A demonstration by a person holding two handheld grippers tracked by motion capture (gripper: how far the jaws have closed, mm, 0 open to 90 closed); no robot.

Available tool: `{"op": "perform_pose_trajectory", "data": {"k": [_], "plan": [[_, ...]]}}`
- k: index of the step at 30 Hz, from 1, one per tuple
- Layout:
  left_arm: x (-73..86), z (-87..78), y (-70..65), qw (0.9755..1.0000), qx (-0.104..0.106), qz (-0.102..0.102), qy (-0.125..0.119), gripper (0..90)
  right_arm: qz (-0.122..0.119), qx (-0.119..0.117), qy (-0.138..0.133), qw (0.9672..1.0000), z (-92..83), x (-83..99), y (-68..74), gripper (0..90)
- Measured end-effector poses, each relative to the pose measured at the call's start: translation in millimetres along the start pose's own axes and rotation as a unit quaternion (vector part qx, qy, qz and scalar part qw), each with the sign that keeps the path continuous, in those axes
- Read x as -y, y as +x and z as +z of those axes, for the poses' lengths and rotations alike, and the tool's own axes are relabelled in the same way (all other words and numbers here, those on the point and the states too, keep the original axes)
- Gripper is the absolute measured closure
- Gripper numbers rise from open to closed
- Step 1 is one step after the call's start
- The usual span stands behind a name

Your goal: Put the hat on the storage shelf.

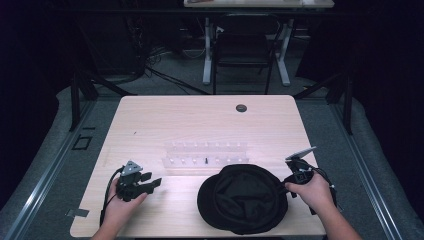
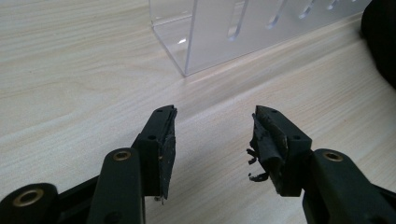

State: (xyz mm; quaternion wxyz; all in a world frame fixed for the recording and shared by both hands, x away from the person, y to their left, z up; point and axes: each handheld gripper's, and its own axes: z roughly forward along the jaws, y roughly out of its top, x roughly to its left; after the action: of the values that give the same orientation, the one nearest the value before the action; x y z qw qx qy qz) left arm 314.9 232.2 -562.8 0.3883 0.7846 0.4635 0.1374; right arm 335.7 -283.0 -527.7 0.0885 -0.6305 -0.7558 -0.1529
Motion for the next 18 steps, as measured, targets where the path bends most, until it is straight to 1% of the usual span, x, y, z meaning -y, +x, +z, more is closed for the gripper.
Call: {"op": "perform_pose_trajectory", "data": {"k": [1,3,4,5,6,7,8,9,12,13,14,16,17,18], "plan": [[-0.1,0.0,0.0,1.0,0.0,0.0,0.0,49.5,0.014,-0.007,-0.017,0.9997,3.3,0.9,1.3,76.3],[-0.1,0.3,0.1,1.0,0.0,0.0,0.0,49.6,0.002,-0.004,0.002,1.0,2.3,-0.9,1.4,79.0],[-0.1,0.3,0.1,1.0,0.0,0.0,0.0,49.5,0.002,-0.004,0.002,1.0,2.3,-0.9,1.4,79.0],[0.1,0.6,0.3,1.0,0.0,0.0,-0.002,49.6,0.01,-0.006,-0.006,0.9999,4.0,-0.4,2.5,81.0],[0.1,0.6,0.3,1.0,0.0,0.0,-0.002,49.5,0.01,-0.006,-0.006,0.9999,4.0,-0.4,2.5,81.0],[0.1,0.5,0.3,1.0,0.001,0.0,-0.002,49.6,0.012,-0.007,-0.001,0.9999,3.4,-0.9,3.2,83.7],[0.1,0.5,0.3,1.0,0.001,0.0,-0.002,49.6,0.012,-0.007,-0.001,0.9999,3.4,-0.9,3.2,83.7],[0.2,0.5,-0.1,1.0,-0.002,0.0,-0.003,49.6,0.011,-0.009,0.003,0.9999,3.2,-1.1,4.1,85.5],[0.2,0.5,-0.1,1.0,-0.003,0.0,-0.003,49.5,0.01,-0.007,0.006,0.9999,2.8,-1.2,6.0,86.4],[0.3,0.7,0.0,1.0,-0.001,0.0,-0.004,49.5,0.003,-0.004,0.017,0.9998,0.5,-1.7,7.2,86.9],[0.3,0.7,0.0,1.0,-0.001,0.0,-0.004,49.5,0.003,-0.004,0.017,0.9998,0.5,-1.7,7.2,86.9],[0.0,-0.1,0.2,1.0,-0.001,0.001,0.001,49.6,0.006,-0.007,0.016,0.9998,-1.6,-0.9,7.8,87.2],[0.0,-0.1,0.1,1.0,-0.001,0.001,0.0,49.5,0.015,-0.01,0.012,0.9998,-2.5,-0.1,8.3,87.3],[0.0,-0.2,0.2,1.0,0.0,0.001,0.0,49.5,0.017,-0.016,0.009,0.9997,-3.4,1.3,6.9,87.3]]}}
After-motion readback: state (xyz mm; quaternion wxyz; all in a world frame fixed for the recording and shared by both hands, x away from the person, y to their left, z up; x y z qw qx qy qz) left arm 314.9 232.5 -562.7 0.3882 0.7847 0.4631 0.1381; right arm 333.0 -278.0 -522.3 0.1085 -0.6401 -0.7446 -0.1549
